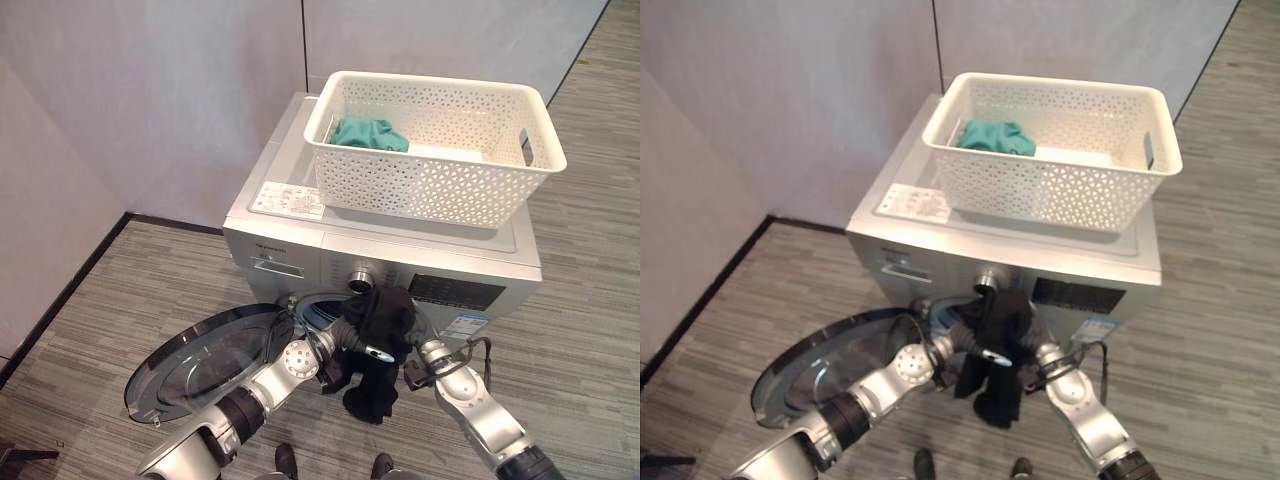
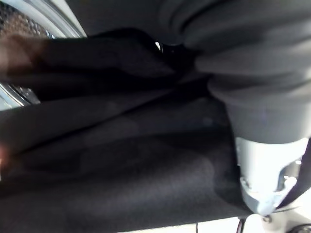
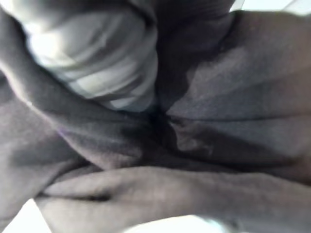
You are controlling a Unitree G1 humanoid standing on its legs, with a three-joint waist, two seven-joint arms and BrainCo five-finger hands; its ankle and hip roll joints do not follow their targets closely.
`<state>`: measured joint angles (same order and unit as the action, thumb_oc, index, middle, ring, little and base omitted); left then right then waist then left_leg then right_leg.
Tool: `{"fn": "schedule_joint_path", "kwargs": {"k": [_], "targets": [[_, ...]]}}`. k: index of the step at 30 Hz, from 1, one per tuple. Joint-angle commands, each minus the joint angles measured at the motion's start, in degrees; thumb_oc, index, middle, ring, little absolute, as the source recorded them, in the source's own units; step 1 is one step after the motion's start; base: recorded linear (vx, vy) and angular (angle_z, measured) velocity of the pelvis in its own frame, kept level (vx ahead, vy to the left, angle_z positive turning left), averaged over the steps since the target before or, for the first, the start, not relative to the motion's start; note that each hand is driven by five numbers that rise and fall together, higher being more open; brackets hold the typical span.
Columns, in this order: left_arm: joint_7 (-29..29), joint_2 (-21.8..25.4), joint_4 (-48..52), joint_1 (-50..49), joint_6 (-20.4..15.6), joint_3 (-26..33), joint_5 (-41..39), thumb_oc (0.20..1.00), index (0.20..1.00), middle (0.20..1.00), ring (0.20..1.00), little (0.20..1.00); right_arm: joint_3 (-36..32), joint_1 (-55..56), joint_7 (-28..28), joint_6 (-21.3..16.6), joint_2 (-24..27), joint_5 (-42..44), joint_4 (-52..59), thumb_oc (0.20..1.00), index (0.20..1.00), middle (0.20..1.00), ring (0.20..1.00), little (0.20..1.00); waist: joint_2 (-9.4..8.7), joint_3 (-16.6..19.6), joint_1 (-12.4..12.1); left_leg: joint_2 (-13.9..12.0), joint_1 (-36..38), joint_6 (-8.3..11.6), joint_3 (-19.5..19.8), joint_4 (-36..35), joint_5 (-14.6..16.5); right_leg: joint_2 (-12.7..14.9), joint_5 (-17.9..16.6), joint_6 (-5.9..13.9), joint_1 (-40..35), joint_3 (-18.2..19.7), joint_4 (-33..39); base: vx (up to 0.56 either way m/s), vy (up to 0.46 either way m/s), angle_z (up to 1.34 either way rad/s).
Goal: Grab the laundry basket,head to the washer,open it,put in the laundry and shut it.
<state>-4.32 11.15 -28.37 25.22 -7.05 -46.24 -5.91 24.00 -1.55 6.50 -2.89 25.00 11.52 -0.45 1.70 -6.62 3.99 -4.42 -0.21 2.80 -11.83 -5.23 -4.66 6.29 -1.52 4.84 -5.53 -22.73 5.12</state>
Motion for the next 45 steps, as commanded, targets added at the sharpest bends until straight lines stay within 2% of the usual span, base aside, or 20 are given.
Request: {"fn": "schedule_joint_path", "kwargs": {"k": [1,8,13,18,25,26,28,29,37,38,39,40,45], "targets": [[-6.3,-8.5,-4.5,4.5,-3.5,-12.0,5.5,1.000,1.000,1.000,1.000,1.000,1.3,-10.8,0.4,-4.1,-4.2,2.4,3.7,0.200,0.200,0.200,0.200,0.200,-1.88,0.8,0.7,-1.6,-1.1,1.02,-4.4,0.2,2.7,0.8,7.5,0.67,-2.5,3.3,-2.2,0.00,0.000,0.00],[-6.0,-6.8,-6.1,2.3,-4.5,-12.1,12.5,1.000,1.000,1.000,1.000,1.000,0.1,-12.8,0.8,-4.8,-3.6,3.0,5.3,0.200,0.200,0.200,0.200,0.200,-2.35,0.8,0.3,-1.9,-0.9,1.02,-5.5,0.2,3.1,0.7,7.0,0.96,-2.0,4.4,-1.8,0.00,-0.001,-0.02],[0.0,-2.9,-7.0,-0.6,-5.4,-8.1,19.0,1.000,1.000,1.000,1.000,1.000,-0.8,-16.5,2.5,-5.7,-2.9,1.9,6.3,0.200,0.200,0.200,0.200,0.200,-3.05,0.5,-1.4,-2.3,-0.8,1.01,-6.3,0.2,3.2,0.4,6.5,1.34,-1.5,5.5,-1.2,-0.01,-0.009,-0.13],[5.5,-5.2,-13.0,-1.0,-4.6,-6.1,22.3,1.000,1.000,1.000,1.000,1.000,-0.9,-16.9,4.0,-6.2,-3.9,2.8,8.9,0.200,0.200,0.200,0.200,0.200,-4.08,0.3,-1.9,-2.7,-0.8,1.20,-6.8,0.2,2.8,0.1,6.5,0.95,-1.4,5.3,-1.1,0.00,-0.022,-0.15],[11.0,-8.1,-14.1,-0.2,-2.9,-2.6,18.3,1.000,1.000,1.000,1.000,1.000,-1.6,-11.6,4.9,-6.0,-2.9,4.9,11.5,0.200,0.200,0.200,0.200,0.200,-5.14,0.0,-1.5,-3.1,-1.5,1.49,-6.0,0.2,2.3,-0.4,6.8,0.41,-1.6,3.6,-1.3,-0.01,-0.034,0.04],[13.1,-9.3,-14.6,0.1,-2.3,-1.4,15.2,1.000,1.000,1.000,1.000,1.000,-1.6,-10.2,5.6,-5.6,-2.6,5.8,11.1,0.200,0.200,0.200,0.200,0.200,-5.48,-0.1,-1.4,-3.3,-1.7,1.58,-6.0,0.2,2.0,-0.6,6.8,0.31,-1.6,3.2,-1.3,-0.02,-0.041,0.01],[14.0,-9.8,-14.9,0.4,-2.1,-0.9,14.1,1.000,1.000,1.000,1.000,1.000,-1.6,-10.0,6.0,-5.6,-2.6,6.4,10.8,0.200,0.200,0.200,0.200,0.200,-5.68,-0.1,-1.3,-3.4,-1.8,1.60,-6.0,0.2,1.9,-0.7,6.8,0.29,-1.4,3.2,-1.4,-0.02,-0.042,0.04],[16.0,-10.4,-14.6,0.9,-1.8,0.5,10.2,1.000,1.000,1.000,1.000,1.000,-1.0,-9.8,6.7,-5.4,-2.4,7.4,10.3,0.200,0.200,0.200,0.200,0.200,-6.01,-0.3,-1.1,-3.7,-2.1,1.73,-6.2,0.2,1.5,-0.9,6.8,0.15,-0.9,3.0,-2.0,-0.02,-0.038,0.03],[19.4,-9.5,-13.8,1.5,-1.8,3.1,6.2,1.000,1.000,1.000,1.000,1.000,-0.7,-8.7,7.3,-5.3,-1.1,8.1,9.9,0.200,0.200,0.200,0.200,0.200,-6.63,-0.2,-0.6,-4.4,-2.0,1.97,-7.1,0.2,1.1,-1.4,6.8,-0.07,-0.6,2.9,-2.4,0.00,-0.005,0.00],[19.7,-9.7,-14.3,1.5,-1.9,3.4,5.7,0.893,0.893,0.893,0.893,0.893,-0.5,-8.8,7.4,-5.4,-1.1,8.3,9.7,0.200,0.200,0.200,0.200,0.200,-6.69,-0.2,-0.5,-4.5,-2.0,2.03,-7.1,0.2,1.1,-1.5,6.9,-0.09,-0.6,2.9,-2.4,0.00,0.000,0.00],[19.8,-10.0,-14.9,1.7,-1.9,3.5,5.4,0.464,0.464,0.464,0.464,0.464,-0.4,-9.0,7.7,-5.4,-1.1,8.4,9.4,0.200,0.200,0.200,0.200,0.200,-6.74,-0.2,-0.4,-4.6,-2.0,2.08,-7.2,0.2,1.0,-1.5,6.8,-0.08,-0.5,2.9,-2.4,0.00,0.000,0.00],[20.4,-10.3,-15.6,2.0,-1.9,3.7,5.0,0.216,0.216,0.216,0.216,0.216,-0.2,-8.9,7.8,-5.4,-1.2,8.6,9.2,0.200,0.200,0.200,0.200,0.200,-6.81,-0.2,-0.3,-4.7,-1.9,2.12,-7.2,0.2,1.0,-1.6,6.8,-0.10,-0.5,2.9,-2.5,0.00,0.000,0.00],[21.8,-10.3,-16.2,1.9,-2.2,5.1,3.7,0.200,0.200,0.200,0.200,0.200,0.8,-8.2,7.5,-5.9,-0.8,9.1,9.7,0.200,0.200,0.200,0.200,0.200,-7.12,-0.4,0.3,-5.1,-1.8,2.90,-6.9,0.2,1.6,-1.9,7.9,-0.16,-0.4,3.7,-2.9,0.03,-0.032,-0.01]]}}
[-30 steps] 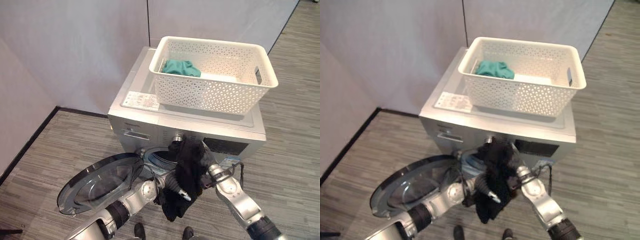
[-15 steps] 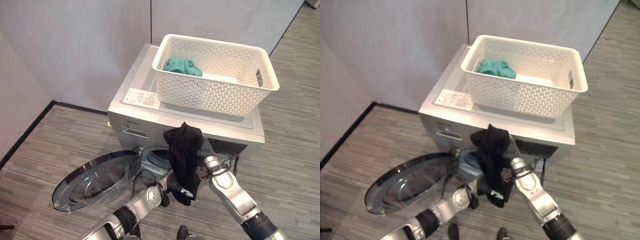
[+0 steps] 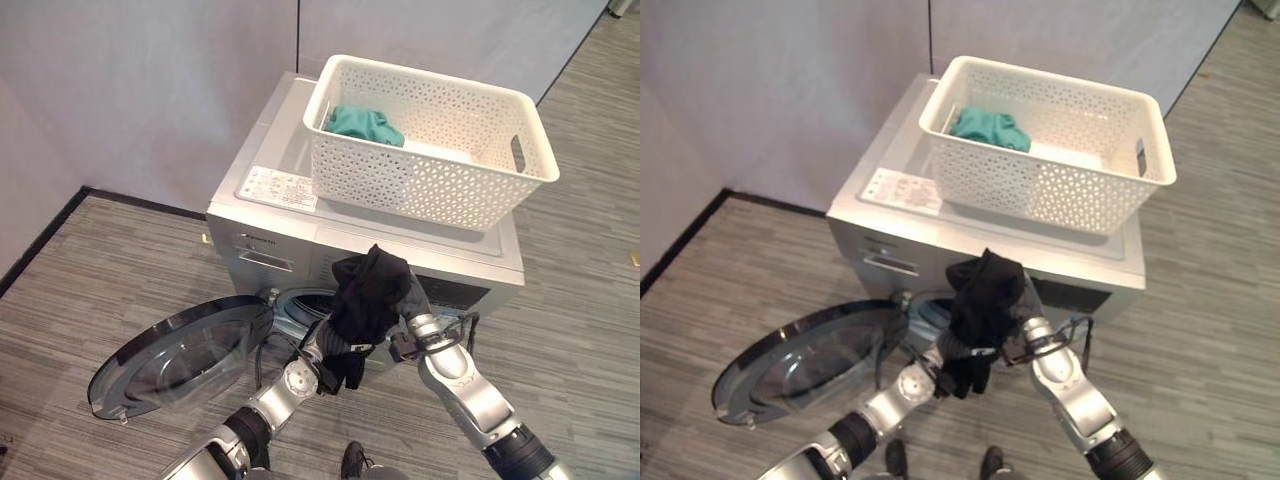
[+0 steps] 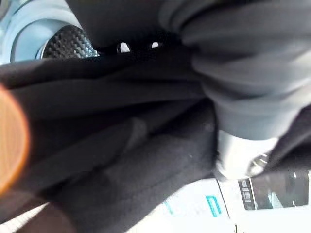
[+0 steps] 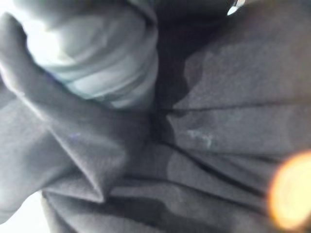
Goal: Grab the laundry basket,head to the washer,open it,put in the laundry and shut it.
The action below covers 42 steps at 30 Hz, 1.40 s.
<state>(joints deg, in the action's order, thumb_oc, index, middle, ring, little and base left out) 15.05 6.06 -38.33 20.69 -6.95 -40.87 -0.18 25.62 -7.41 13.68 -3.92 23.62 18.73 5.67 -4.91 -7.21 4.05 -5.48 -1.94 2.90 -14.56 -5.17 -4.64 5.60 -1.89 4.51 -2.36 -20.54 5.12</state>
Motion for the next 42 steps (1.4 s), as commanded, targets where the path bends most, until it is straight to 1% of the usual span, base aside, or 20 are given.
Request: {"fn": "schedule_joint_path", "kwargs": {"k": [1,3,4,5,6,7,9,14,15,20,23,27,28,29,32,33,35,37,38,42], "targets": [[3.2,-5.0,-6.8,6.8,-2.2,0.0,-1.1,0.200,0.200,0.200,0.200,0.200,-0.5,-2.2,0.3,-5.1,0.7,2.3,3.6,0.200,0.200,0.200,0.200,0.200,-0.58,-0.1,0.3,-4.2,-0.2,2.88,-4.2,0.2,1.5,-1.3,8.3,0.16,-3.3,1.7,-3.0,-0.05,-0.059,-0.06],[4.8,-4.3,-8.1,7.0,-2.1,0.3,1.3,0.200,0.200,0.200,0.200,0.200,0.2,-2.1,0.0,-5.6,0.9,3.1,3.6,0.200,0.200,0.200,0.200,0.200,-0.81,-0.6,0.4,-4.7,-0.4,3.10,-4.7,0.2,1.2,-1.6,8.3,0.15,-2.5,2.1,-3.3,-0.04,-0.064,-0.08],[5.1,-4.0,-8.3,6.8,-2.2,0.7,1.6,0.200,0.200,0.200,0.200,0.200,0.4,-1.8,-0.4,-5.8,1.0,3.7,3.6,0.300,0.300,0.300,0.300,0.300,-0.92,-0.8,0.4,-4.8,-0.4,3.14,-4.8,0.2,1.1,-1.8,8.2,0.09,-2.3,2.3,-3.4,-0.02,-0.051,-0.13],[5.2,-3.5,-8.0,6.3,-2.4,1.2,1.6,0.200,0.200,0.200,0.200,0.200,0.3,-1.6,-0.8,-5.9,1.3,3.8,3.5,0.470,0.470,0.470,0.470,0.470,-1.03,-0.9,0.3,-5.0,-0.5,3.22,-4.9,0.2,0.9,-1.9,8.3,0.10,-2.1,2.4,-3.5,-0.02,-0.034,-0.14],[5.2,-3.5,-8.0,6.3,-2.4,1.2,1.6,0.200,0.200,0.200,0.200,0.200,0.3,-1.6,-0.8,-5.9,1.3,3.8,3.5,0.564,0.564,0.564,0.564,0.564,-1.03,-0.9,0.3,-5.0,-0.6,3.23,-5.0,0.2,0.9,-1.9,8.3,0.09,-2.1,2.4,-3.5,-0.02,-0.055,-0.09],[5.5,-2.6,-7.4,5.4,-3.1,1.9,1.7,0.200,0.200,0.200,0.200,0.200,0.4,-0.6,-1.6,-6.1,1.9,3.6,3.5,0.834,0.834,0.834,0.834,0.834,-1.16,-1.1,0.1,-5.2,-0.7,3.34,-4.9,0.2,0.7,-2.0,8.3,0.00,-2.0,2.3,-3.5,-0.01,-0.040,-0.05],[5.8,-1.8,-6.5,4.4,-3.7,2.8,2.1,0.200,0.200,0.200,0.200,0.200,0.3,0.5,-2.6,-6.2,2.8,3.2,3.6,1.000,1.000,1.000,1.000,1.000,-1.29,-1.2,0.0,-5.3,-0.7,3.46,-4.9,0.2,0.5,-2.2,8.3,-0.02,-2.1,2.1,-3.3,-0.01,-0.034,-0.02],[7.8,-0.5,-7.2,3.4,-4.7,3.4,6.1,0.200,0.200,0.200,0.200,0.200,-0.3,4.1,-4.2,-7.0,4.0,1.8,2.8,1.000,1.000,1.000,1.000,1.000,-1.32,-1.2,0.0,-5.4,-0.8,3.71,-4.6,0.2,0.3,-2.4,8.4,-0.18,-2.7,1.8,-2.9,0.00,-0.016,-0.01],[8.5,0.2,-7.2,2.6,-5.3,4.1,7.6,0.200,0.200,0.200,0.200,0.200,-0.5,5.7,-4.0,-6.5,4.5,-2.0,2.0,1.000,1.000,1.000,1.000,1.000,-1.18,-1.2,0.2,-5.4,-0.7,3.76,-4.5,0.2,0.4,-2.5,8.4,-0.16,-3.0,1.8,-2.6,0.00,0.000,0.00],[9.8,1.3,-9.3,0.2,-5.8,6.7,7.5,0.200,0.200,0.200,0.200,0.200,-1.3,12.7,-4.9,-6.3,3.5,-3.2,-1.2,1.000,1.000,1.000,1.000,1.000,-0.87,-1.2,0.7,-5.3,-0.8,3.87,-4.6,0.2,0.4,-2.5,8.5,-0.12,-3.0,1.9,-2.3,0.00,0.000,0.01],[9.7,2.1,-12.8,-0.7,-6.5,9.0,7.0,0.200,0.200,0.200,0.200,0.200,-2.0,20.7,-8.9,-6.6,4.3,-1.7,-3.5,1.000,1.000,1.000,1.000,1.000,-0.79,-1.9,1.8,-5.2,-1.0,4.12,-4.8,0.2,0.3,-2.4,8.5,0.07,-2.5,1.9,-2.6,0.00,0.000,0.00],[8.7,3.4,-13.1,-1.9,-7.0,8.3,9.3,0.200,0.200,0.200,0.200,0.200,-4.4,26.1,-10.5,-6.2,4.5,-2.6,-9.4,1.000,1.000,1.000,1.000,1.000,-0.34,-2.2,2.6,-5.1,-1.2,4.20,-5.1,0.2,0.5,-2.0,8.3,0.37,-1.9,1.9,-3.1,0.00,0.023,-0.02],[7.7,4.1,-12.4,-3.1,-7.6,8.3,8.9,0.200,0.200,0.200,0.200,0.200,-5.6,28.3,-10.3,-5.5,4.0,-6.1,-15.5,1.000,1.000,1.000,1.000,1.000,0.04,-2.5,2.9,-4.9,-1.4,4.25,-5.1,0.2,0.5,-1.8,8.3,0.50,-1.7,1.7,-3.3,0.01,0.019,-0.05],[7.7,4.1,-12.3,-3.2,-7.6,8.2,8.9,0.200,0.200,0.200,0.200,0.200,-5.6,28.2,-10.2,-5.7,3.9,-6.2,-15.6,1.000,1.000,1.000,1.000,1.000,0.02,-2.5,2.9,-4.9,-1.4,4.25,-5.1,0.2,0.5,-1.8,8.3,0.51,-1.7,1.7,-3.3,0.01,0.028,-0.05],[5.8,4.1,-11.4,-4.7,-8.3,7.4,7.9,0.200,0.200,0.200,0.200,0.200,-6.6,26.0,-7.8,-4.2,-0.1,-10.6,-35.0,1.000,1.000,1.000,1.000,1.000,0.63,-2.9,2.6,-4.3,-2.3,3.94,-4.2,0.2,0.4,-1.3,8.6,0.45,-1.3,1.0,-3.9,0.00,0.000,0.00],[5.8,4.1,-11.4,-4.7,-8.3,7.4,7.8,0.200,0.200,0.200,0.200,0.200,-6.6,25.8,-7.7,-4.4,-0.3,-10.6,-35.3,1.000,1.000,1.000,1.000,1.000,0.60,-2.9,2.6,-4.3,-2.3,3.93,-4.2,0.2,0.4,-1.3,8.6,0.46,-1.2,1.0,-3.9,-0.01,0.014,0.04],[4.5,3.7,-11.0,-4.6,-8.6,6.4,7.5,0.200,0.200,0.200,0.200,0.200,-7.7,22.1,-5.2,-3.6,-3.2,-12.4,-48.4,1.000,1.000,1.000,1.000,1.000,1.11,-3.3,2.3,-3.8,-3.4,3.67,-3.6,0.2,0.3,-1.0,8.7,0.46,-0.5,0.4,-4.2,-0.01,0.018,0.09],[4.1,3.7,-10.5,-4.5,-8.6,6.1,7.3,0.200,0.200,0.200,0.200,0.200,-7.7,21.0,-4.3,-3.2,-4.0,-13.4,-50.8,1.000,1.000,1.000,1.000,1.000,1.28,-3.5,2.1,-3.7,-3.9,3.55,-3.4,0.2,0.2,-0.9,8.7,0.45,-0.1,0.1,-4.4,-0.01,0.018,0.07],[4.1,3.2,-10.3,-4.1,-8.6,6.0,6.5,0.200,0.200,0.200,0.200,0.200,-8.2,19.3,-2.8,-2.7,-5.8,-14.3,-57.0,1.000,1.000,1.000,1.000,1.000,1.62,-3.7,1.9,-3.4,-4.7,3.35,-3.1,0.2,0.2,-0.8,8.7,0.48,0.3,-0.2,-4.4,0.00,0.017,0.10],[4.9,1.9,-11.4,-1.5,-8.9,5.6,3.5,0.200,0.200,0.200,0.200,0.200,-8.0,14.3,-0.4,-1.8,-8.3,-13.6,-67.2,1.000,1.000,1.000,1.000,1.000,2.00,-5.0,1.8,-3.2,-7.4,3.00,-2.7,0.2,-0.3,-0.6,8.5,0.43,3.1,-0.5,-4.9,-0.05,0.016,0.10]]}}
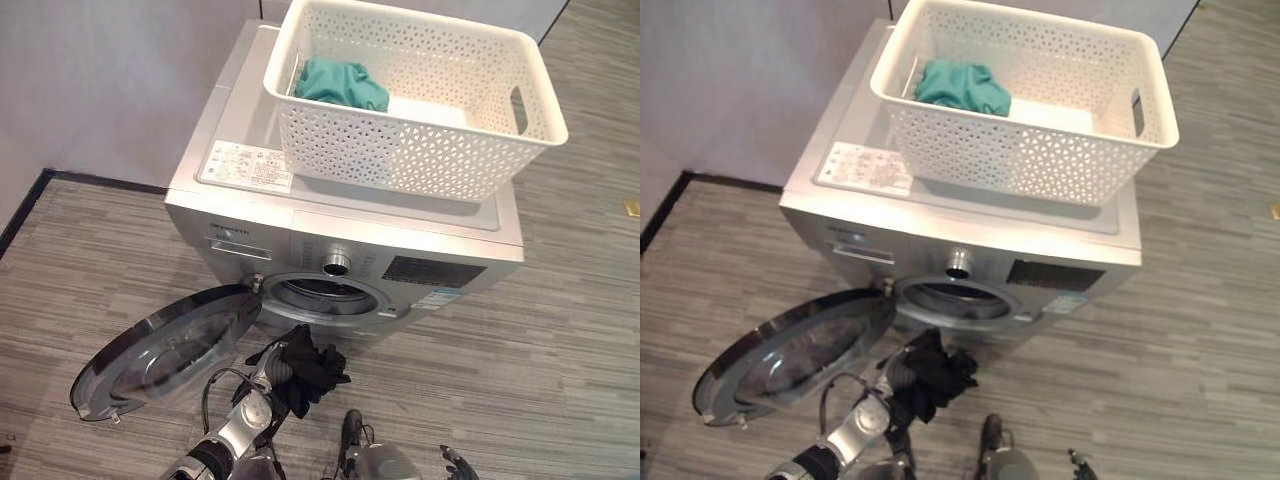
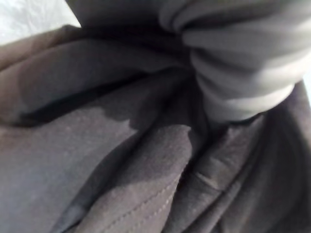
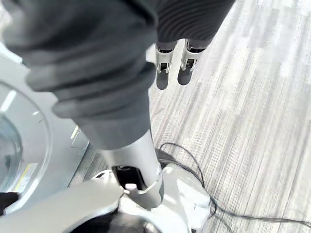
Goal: Grab the laundry basket,head to the washer,open it,put in the laundry and shut it.
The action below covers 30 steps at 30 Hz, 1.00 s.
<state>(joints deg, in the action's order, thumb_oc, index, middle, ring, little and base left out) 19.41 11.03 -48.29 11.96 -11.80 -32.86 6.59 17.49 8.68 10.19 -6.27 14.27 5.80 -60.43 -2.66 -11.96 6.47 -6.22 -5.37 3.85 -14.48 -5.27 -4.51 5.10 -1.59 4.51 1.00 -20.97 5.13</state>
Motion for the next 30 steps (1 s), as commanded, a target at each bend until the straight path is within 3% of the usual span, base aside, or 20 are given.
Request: {"fn": "schedule_joint_path", "kwargs": {"k": [1,8,15,19,25,30], "targets": [[0.6,-3.1,-1.5,7.3,-4.1,-2.4,-3.3,0.200,0.200,0.200,0.200,0.200,0.1,-1.9,3.1,0.5,1.0,-0.7,-1.2,1.000,1.000,1.000,1.000,1.000,-0.25,-0.3,-0.6,-2.4,-4.1,2.05,-2.8,0.3,-0.4,-0.1,8.2,0.42,-0.2,0.0,-5.0,-0.10,0.023,0.05],[5.9,-5.0,-9.5,21.4,-5.8,1.9,-15.8,0.200,0.200,0.200,0.200,0.200,8.1,-8.9,5.0,-0.3,-0.3,0.6,6.5,1.000,1.000,1.000,1.000,1.000,-2.93,-3.6,0.7,-3.0,-13.6,1.72,-3.6,2.0,-2.2,0.0,7.2,0.01,11.6,2.4,-9.3,-0.18,-0.021,-0.04],[7.4,-0.3,-14.8,37.4,-6.2,4.9,-20.3,0.200,0.200,0.200,0.200,0.200,16.1,-19.8,6.2,-1.9,-1.4,0.5,12.9,1.000,1.000,1.000,1.000,1.000,-6.38,-2.7,2.9,-6.3,-29.0,1.61,-1.9,13.7,1.4,-1.0,6.2,-0.83,25.7,6.0,-14.4,-0.17,-0.073,-0.22],[7.8,3.3,-14.8,41.5,-6.0,5.6,-19.8,0.200,0.200,0.200,0.200,0.200,16.9,-22.1,6.7,-2.6,-0.7,-0.5,17.2,1.000,1.000,1.000,1.000,1.000,-6.24,-1.5,4.4,-8.2,-36.0,0.66,0.1,20.4,4.2,-0.5,8.0,-1.82,33.7,6.6,-21.4,-0.06,-0.050,-0.17],[9.4,4.0,-13.9,45.0,-5.8,5.6,-20.0,0.200,0.200,0.200,0.200,0.200,16.6,-21.7,7.6,-2.8,0.1,-0.8,20.1,1.000,1.000,1.000,1.000,1.000,-5.85,-1.3,5.9,-9.4,-42.2,-0.53,2.2,27.1,7.4,-0.2,10.8,-3.15,40.1,6.4,-28.3,-0.02,-0.029,0.02],[11.1,7.2,-15.3,50.6,-5.1,8.0,-21.9,0.200,0.200,0.200,0.200,0.200,13.8,-19.2,9.0,-4.3,3.0,-0.5,29.3,1.000,1.000,1.000,1.000,1.000,-5.27,-1.3,8.1,-10.8,-49.3,-1.35,3.6,32.6,9.7,-0.1,12.1,-3.88,47.4,6.5,-33.9,-0.01,-0.015,0.07]]}}
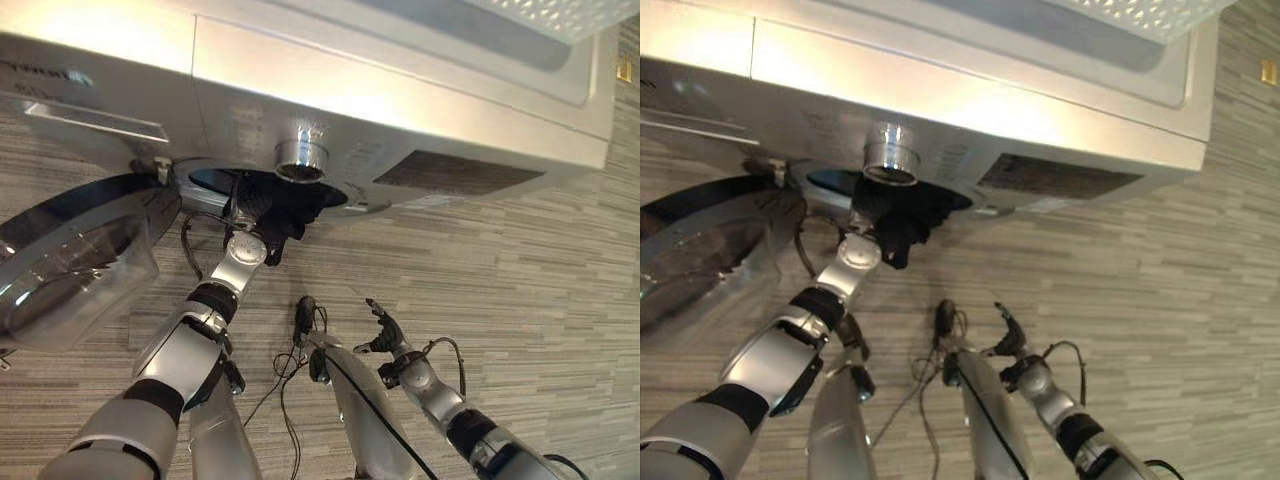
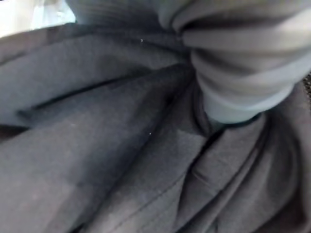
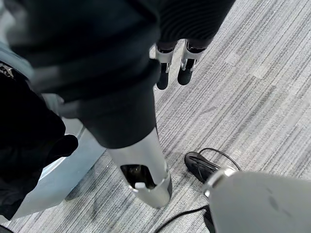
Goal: Grab the laundry basket,head to the washer,open it,put in the laundry and shut it.
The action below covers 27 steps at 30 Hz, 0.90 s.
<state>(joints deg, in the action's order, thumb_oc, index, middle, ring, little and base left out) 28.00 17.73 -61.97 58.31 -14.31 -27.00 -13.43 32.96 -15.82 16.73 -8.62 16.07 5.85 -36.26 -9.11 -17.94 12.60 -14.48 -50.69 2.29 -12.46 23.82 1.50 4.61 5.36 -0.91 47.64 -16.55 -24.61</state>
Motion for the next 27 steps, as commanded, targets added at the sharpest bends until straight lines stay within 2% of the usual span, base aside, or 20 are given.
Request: {"fn": "schedule_joint_path", "kwargs": {"k": [1,3,5,8,9,12,17,20,24,26,27], "targets": [[2.7,1.0,-1.7,5.3,-2.5,2.8,-2.6,0.200,0.200,0.200,0.200,0.200,-2.2,5.7,2.6,-2.3,1.4,-0.2,6.6,1.000,1.000,1.000,1.000,1.000,1.23,4.7,2.2,-2.7,-4.9,0.10,1.7,4.1,3.9,0.4,5.4,1.41,1.7,2.2,-4.7,0.00,-0.007,-0.03],[3.3,1.6,-2.5,7.2,-2.6,4.2,-4.6,0.200,0.200,0.200,0.200,0.200,-2.6,5.7,2.8,-2.8,1.4,0.5,7.8,1.000,1.000,1.000,1.000,1.000,1.27,4.7,2.5,-2.9,-6.3,0.09,2.1,4.8,4.1,0.3,5.6,1.33,2.9,2.1,-5.5,0.01,-0.035,-0.07],[3.4,5.3,-4.9,12.5,-2.6,6.9,-9.4,0.200,0.200,0.200,0.200,0.200,-2.8,6.0,2.6,-3.6,2.2,1.1,11.2,1.000,1.000,1.000,1.000,1.000,1.45,4.8,3.5,-3.7,-9.2,0.20,2.9,6.7,4.9,0.4,6.0,1.28,5.2,2.1,-6.8,0.02,-0.041,-0.04],[3.0,10.0,-5.5,17.6,-3.4,8.0,-13.6,0.200,0.200,0.200,0.200,0.200,-3.0,5.5,1.9,-3.7,3.6,0.9,14.3,1.000,1.000,1.000,1.000,1.000,1.86,4.7,4.3,-4.3,-11.8,0.18,3.1,8.3,5.9,0.3,6.0,1.63,7.6,2.2,-7.6,0.02,-0.004,-0.05],[3.6,12.6,-4.5,20.4,-3.8,7.5,-13.9,0.200,0.200,0.200,0.200,0.200,-3.1,5.6,1.6,-3.8,4.3,0.6,15.0,1.000,1.000,1.000,1.000,1.000,2.08,4.5,4.6,-4.5,-12.9,-0.05,3.0,8.9,6.5,0.2,5.8,2.05,8.6,2.6,-7.5,0.02,-0.003,-0.08],[4.1,14.3,-3.1,22.7,-4.3,6.7,-14.6,0.200,0.200,0.200,0.200,0.200,-3.4,5.9,1.6,-3.7,4.5,0.5,14.6,1.000,1.000,1.000,1.000,1.000,2.21,4.2,4.7,-4.5,-14.1,-0.29,3.1,9.4,6.9,0.1,5.5,2.37,9.6,2.9,-7.2,0.02,-0.004,-0.02],[6.9,21.7,-1.6,28.8,-4.5,2.1,-10.5,0.200,0.200,0.200,0.200,0.200,-5.2,7.9,1.3,-4.7,6.2,0.7,14.8,1.000,1.000,1.000,1.000,1.000,2.72,3.4,5.7,-4.3,-16.9,-1.04,2.7,10.6,8.2,-0.2,4.4,3.46,12.3,3.9,-6.2,0.01,0.001,-0.03],[6.8,22.2,-0.7,30.1,-5.1,1.4,-11.2,0.200,0.200,0.200,0.200,0.200,-6.2,9.1,1.3,-4.7,6.9,0.4,15.6,1.000,1.000,1.000,1.000,1.000,3.20,3.5,5.7,-4.4,-18.3,-1.39,2.7,11.9,8.7,-0.3,4.5,3.53,13.7,4.2,-6.7,0.02,0.009,-0.10],[7.1,18.6,2.4,34.1,-7.2,2.5,-16.3,0.200,0.200,0.200,0.200,0.200,-7.6,9.6,2.1,-3.7,7.6,0.1,14.9,1.000,1.000,1.000,1.000,1.000,4.32,3.4,5.7,-4.1,-19.8,-1.59,2.8,13.1,9.2,-0.1,5.3,3.27,16.0,4.5,-8.3,0.01,-0.005,-0.04],[7.1,17.3,2.2,39.9,-8.8,3.3,-23.7,0.200,0.200,0.200,0.200,0.200,-8.3,8.4,2.4,-3.6,8.8,0.7,14.9,1.000,1.000,1.000,1.000,1.000,4.78,3.5,6.2,-3.9,-20.2,-1.41,2.3,12.5,9.2,-0.1,5.0,3.33,17.0,4.9,-8.2,0.01,0.028,0.04],[6.8,17.0,2.6,47.2,-10.0,1.9,-28.5,0.200,0.200,0.200,0.200,0.200,-9.2,7.8,2.7,-3.5,10.5,1.4,16.2,1.000,1.000,1.000,1.000,1.000,5.44,3.7,6.6,-3.6,-20.6,-1.21,2.0,11.7,9.1,-0.2,4.6,3.59,17.5,5.2,-7.3,0.01,0.027,0.05]]}}
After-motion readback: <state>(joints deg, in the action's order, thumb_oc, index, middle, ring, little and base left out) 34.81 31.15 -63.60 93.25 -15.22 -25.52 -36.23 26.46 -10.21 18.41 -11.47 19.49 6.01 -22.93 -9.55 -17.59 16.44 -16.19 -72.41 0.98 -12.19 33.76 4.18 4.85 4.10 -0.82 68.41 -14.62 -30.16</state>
